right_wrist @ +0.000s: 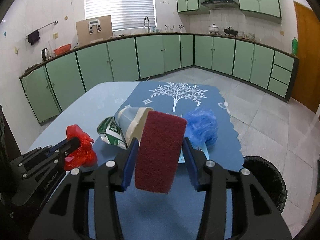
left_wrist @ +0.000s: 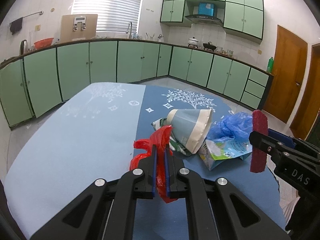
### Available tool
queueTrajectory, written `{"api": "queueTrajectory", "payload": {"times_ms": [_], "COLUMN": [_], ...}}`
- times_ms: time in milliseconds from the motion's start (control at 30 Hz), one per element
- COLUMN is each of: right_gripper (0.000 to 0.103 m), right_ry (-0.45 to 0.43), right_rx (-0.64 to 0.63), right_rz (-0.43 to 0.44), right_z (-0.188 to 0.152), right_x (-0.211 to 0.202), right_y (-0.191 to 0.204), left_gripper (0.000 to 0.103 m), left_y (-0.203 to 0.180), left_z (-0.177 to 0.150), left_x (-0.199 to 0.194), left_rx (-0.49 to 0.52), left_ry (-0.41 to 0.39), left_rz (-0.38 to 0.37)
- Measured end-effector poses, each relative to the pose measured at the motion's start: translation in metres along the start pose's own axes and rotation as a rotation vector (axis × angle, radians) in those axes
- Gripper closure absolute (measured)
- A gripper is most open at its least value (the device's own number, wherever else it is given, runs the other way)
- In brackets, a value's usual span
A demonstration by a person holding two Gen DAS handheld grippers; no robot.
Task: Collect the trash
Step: 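Carry the red bag and pad over the black bin and open both tools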
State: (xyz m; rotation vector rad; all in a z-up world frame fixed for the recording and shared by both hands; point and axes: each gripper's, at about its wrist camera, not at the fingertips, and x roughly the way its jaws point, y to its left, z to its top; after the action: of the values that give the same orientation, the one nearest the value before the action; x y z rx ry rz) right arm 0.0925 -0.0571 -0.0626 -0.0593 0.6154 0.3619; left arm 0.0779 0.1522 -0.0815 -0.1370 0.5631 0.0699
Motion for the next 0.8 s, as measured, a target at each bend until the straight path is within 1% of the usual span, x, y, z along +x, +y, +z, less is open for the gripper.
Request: {"api": "queueTrajectory", "payload": {"times_ms": [167, 333, 567, 667, 800], "right_gripper": [0.059, 0.059, 0.059, 0.059, 0.059], "right_ry": [-0.019, -0.039, -0.076, -0.090, -0.107], "right_rx": [0.009, 0.024, 0.042, 0.054, 0.071], "right_rz": [-0.004, -0.015, -0.053, -0.075, -0.124], "right_z": [-0.002, 0.000, 0.005, 0.007, 0.008], "right_x": [-0.010, -0.024, -0.044, -0.052, -0.063], "right_y": [-0.008, -0.025, -0.059, -0.076, -0.106], "left_gripper": [0.097, 0.097, 0.097, 0.097, 0.097], "left_y": [-0.011, -0.032, -0.073, -0.098, -0.129], "left_z": [0.005, 0.012, 0.025, 0.031, 0.040], "left_x": [-0.008, -0.016, -0.023, -0.023, -0.019], "left_rx": [0.008, 0.025, 0.066, 0.080, 0.114], "left_ry": [-0.018, -0.039, -0.066, -0.073, -0.083], "left_rz": [-0.010, -0.041, -0.116, -0.171, -0.224]}}
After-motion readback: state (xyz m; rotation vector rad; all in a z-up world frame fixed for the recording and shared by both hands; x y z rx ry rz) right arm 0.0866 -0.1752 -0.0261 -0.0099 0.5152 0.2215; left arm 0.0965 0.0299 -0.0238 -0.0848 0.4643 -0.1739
